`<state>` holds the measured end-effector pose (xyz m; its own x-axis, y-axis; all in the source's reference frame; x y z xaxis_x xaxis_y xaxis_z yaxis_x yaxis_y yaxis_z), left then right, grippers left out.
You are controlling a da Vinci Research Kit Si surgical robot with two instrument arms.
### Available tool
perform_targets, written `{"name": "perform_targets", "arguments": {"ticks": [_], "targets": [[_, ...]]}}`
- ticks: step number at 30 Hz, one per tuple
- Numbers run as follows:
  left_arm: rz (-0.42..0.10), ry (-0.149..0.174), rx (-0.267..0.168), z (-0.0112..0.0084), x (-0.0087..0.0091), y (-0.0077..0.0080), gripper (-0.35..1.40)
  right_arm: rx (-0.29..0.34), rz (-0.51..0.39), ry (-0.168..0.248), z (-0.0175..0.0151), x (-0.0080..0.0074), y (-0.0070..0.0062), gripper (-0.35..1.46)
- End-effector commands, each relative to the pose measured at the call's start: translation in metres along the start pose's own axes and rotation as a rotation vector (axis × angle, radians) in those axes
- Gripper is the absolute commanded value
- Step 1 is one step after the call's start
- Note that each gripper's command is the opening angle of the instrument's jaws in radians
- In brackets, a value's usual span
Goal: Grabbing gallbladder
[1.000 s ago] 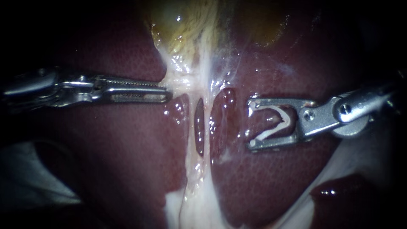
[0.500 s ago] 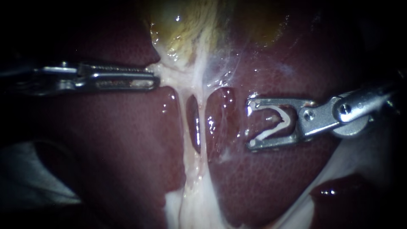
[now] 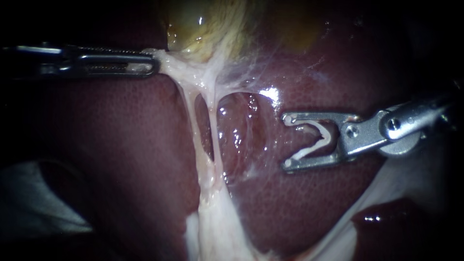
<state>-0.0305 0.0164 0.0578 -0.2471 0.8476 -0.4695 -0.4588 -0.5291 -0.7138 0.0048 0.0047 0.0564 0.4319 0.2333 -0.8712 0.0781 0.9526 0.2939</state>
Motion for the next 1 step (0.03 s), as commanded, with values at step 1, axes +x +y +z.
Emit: {"name": "perform_targets", "arguments": {"ticks": [1], "targets": [[0.001,0.001,0.003,0.0002,-0.0002,0.0000,-0.35,0.000,0.000,0.000,0.0000,0.0000,0.0000,0.50]]}}
